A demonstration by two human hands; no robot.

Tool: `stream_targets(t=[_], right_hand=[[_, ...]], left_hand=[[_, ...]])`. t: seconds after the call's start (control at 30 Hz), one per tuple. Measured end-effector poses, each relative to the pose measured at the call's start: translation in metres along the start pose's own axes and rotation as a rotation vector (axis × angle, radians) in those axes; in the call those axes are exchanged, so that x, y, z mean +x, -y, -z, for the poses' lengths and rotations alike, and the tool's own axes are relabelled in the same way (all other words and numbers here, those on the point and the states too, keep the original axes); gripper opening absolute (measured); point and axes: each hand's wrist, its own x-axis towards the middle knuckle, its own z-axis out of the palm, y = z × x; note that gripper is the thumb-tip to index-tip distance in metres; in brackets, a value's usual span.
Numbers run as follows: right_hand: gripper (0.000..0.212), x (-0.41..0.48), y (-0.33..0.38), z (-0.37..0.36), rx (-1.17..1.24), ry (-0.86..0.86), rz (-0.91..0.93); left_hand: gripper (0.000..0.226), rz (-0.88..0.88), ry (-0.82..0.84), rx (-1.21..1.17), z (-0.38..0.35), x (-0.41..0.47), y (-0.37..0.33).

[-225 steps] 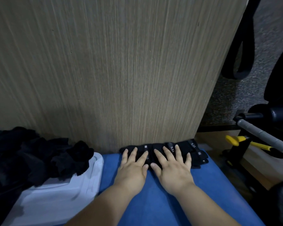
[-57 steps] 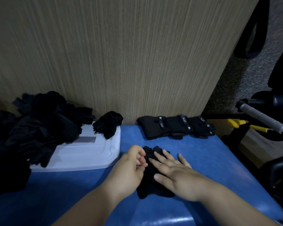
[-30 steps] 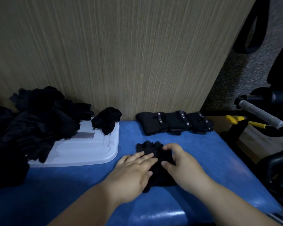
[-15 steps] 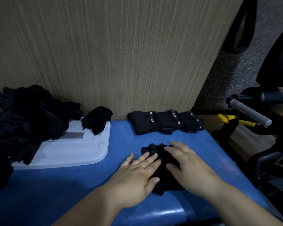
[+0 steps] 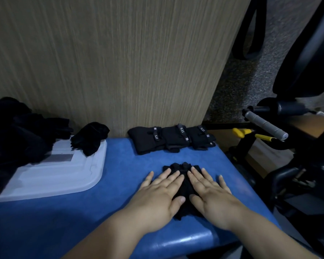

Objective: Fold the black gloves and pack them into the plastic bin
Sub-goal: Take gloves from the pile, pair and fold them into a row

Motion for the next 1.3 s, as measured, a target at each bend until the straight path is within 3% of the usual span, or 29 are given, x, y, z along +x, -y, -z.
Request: stream_targets(t=[0.37,0.5,0.67,0.87,0.97,1.07,1.3], right_hand=[[0.058,0.002,-0.029,0.017,0.009,-0.045,0.017],[0.053,0.007,-0.01,0.031,0.059,-0.186,0.057],[0.029,0.023,0.032,0.033,0.152,-0.427,0.192],[0.019,0.056,0.097,0.017,0.516,-0.363,0.194],[0.021,0.076,0.134,0.012,0.635,-0.359,0.204],[0.032,0.095,0.172,0.017,0.604,-0.386,0.245],[0.054,0.147,0.231,0.034,0.538,-0.46,0.26]], left_hand=[[0.059,-0.012,-0.035,-0.028,-0.002,0.019,-0.014],[0.06,0.035,-0.049,-0.03,0.004,0.009,-0.003],[0.057,0.168,-0.159,-0.021,0.025,-0.015,0.027],[0.047,0.424,-0.357,0.001,0.053,-0.056,0.086],[0.042,0.535,-0.411,-0.055,0.065,-0.077,0.109],[0.042,0.622,-0.414,-0.094,0.07,-0.091,0.124],[0.045,0.664,-0.378,-0.186,0.075,-0.105,0.139]])
